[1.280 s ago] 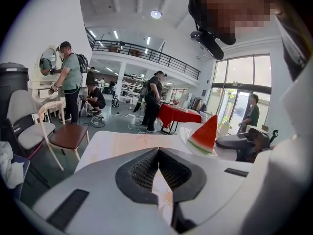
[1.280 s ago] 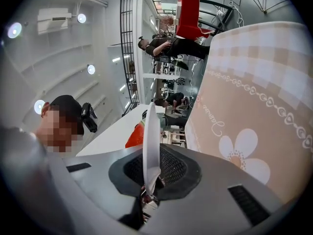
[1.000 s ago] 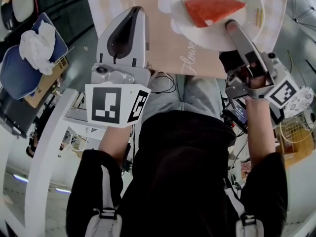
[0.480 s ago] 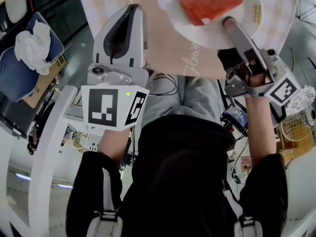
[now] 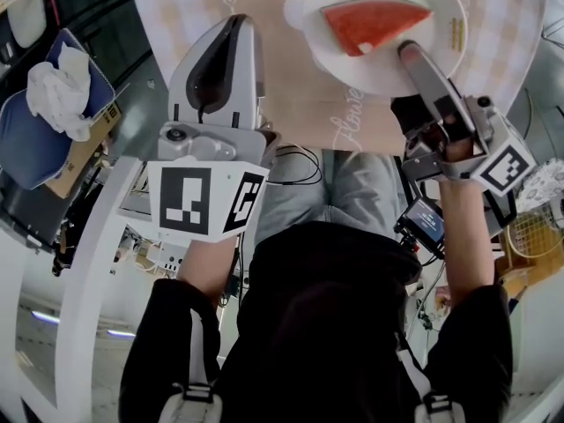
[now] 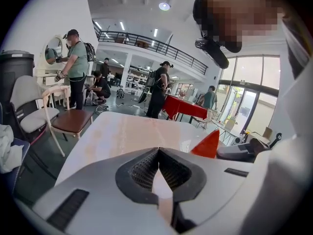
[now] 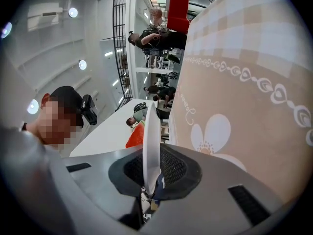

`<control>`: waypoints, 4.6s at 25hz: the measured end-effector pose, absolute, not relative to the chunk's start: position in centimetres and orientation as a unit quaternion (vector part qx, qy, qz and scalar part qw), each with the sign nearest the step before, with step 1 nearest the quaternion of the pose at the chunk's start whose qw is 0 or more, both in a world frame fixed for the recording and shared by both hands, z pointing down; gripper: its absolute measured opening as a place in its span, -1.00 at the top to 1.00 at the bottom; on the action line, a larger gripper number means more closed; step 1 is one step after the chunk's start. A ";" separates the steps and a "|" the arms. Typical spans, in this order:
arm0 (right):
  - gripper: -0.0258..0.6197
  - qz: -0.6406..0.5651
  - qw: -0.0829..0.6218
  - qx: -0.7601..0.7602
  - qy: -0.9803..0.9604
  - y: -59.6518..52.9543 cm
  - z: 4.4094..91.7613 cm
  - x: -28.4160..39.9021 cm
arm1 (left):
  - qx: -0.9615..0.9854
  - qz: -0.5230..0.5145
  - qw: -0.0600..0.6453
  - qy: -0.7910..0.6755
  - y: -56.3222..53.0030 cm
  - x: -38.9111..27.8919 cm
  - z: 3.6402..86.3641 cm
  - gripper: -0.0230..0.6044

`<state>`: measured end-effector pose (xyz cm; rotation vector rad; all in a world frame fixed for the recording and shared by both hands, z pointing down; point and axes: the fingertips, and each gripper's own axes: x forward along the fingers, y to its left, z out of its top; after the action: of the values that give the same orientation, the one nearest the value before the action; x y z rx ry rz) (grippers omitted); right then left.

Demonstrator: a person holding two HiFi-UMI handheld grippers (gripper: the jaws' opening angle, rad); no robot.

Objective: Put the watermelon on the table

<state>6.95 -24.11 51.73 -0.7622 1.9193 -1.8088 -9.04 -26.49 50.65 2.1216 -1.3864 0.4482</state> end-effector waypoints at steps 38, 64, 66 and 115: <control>0.84 -0.719 0.109 -0.309 0.613 -21.4 59.9 5.1 | 0.792 0.182 0.308 -0.494 -24.8 -7.2 54.9 0.90; 0.62 -0.720 0.076 -0.334 0.603 -21.6 59.9 5.6 | 0.795 0.187 0.301 -0.492 -25.3 -7.5 53.7 0.90; 0.56 -0.713 0.057 -0.342 0.610 -21.6 59.9 5.9 | 0.797 0.187 0.299 -0.490 -25.3 -7.4 53.4 0.90; 0.84 -0.362 -0.110 -0.475 0.795 -18.4 33.3 4.1 | 0.860 0.099 0.159 -0.474 -21.1 -7.0 27.2 0.90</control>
<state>4.13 -18.43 33.34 -1.6049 2.6883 -1.2236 -7.03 -21.14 27.24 2.4599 -1.3556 0.2844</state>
